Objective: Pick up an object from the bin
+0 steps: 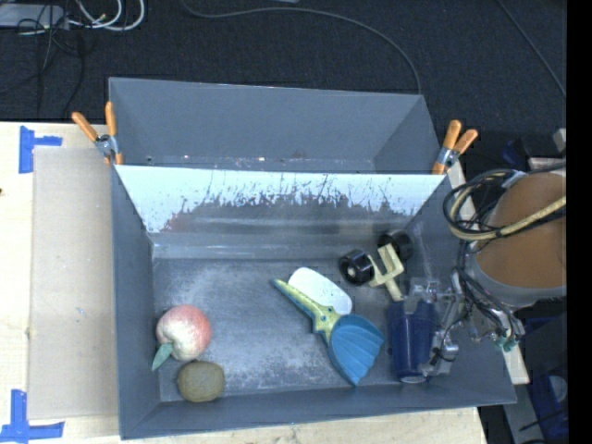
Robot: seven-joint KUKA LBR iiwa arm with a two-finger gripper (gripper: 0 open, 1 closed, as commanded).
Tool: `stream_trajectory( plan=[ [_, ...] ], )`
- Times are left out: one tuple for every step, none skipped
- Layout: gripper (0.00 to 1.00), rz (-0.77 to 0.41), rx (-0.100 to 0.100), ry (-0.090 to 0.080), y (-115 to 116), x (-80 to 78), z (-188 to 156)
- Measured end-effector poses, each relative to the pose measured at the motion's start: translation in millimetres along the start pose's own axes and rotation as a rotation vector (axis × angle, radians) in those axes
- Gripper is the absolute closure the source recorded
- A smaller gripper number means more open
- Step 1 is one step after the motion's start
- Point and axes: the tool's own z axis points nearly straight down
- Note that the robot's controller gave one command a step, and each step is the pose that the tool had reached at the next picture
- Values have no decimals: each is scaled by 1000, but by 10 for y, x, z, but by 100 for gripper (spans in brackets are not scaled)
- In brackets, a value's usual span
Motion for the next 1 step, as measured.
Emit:
stream_trajectory(
  plan=[
    [0,-6,1,-7,8,-19,-41]
  ],
)
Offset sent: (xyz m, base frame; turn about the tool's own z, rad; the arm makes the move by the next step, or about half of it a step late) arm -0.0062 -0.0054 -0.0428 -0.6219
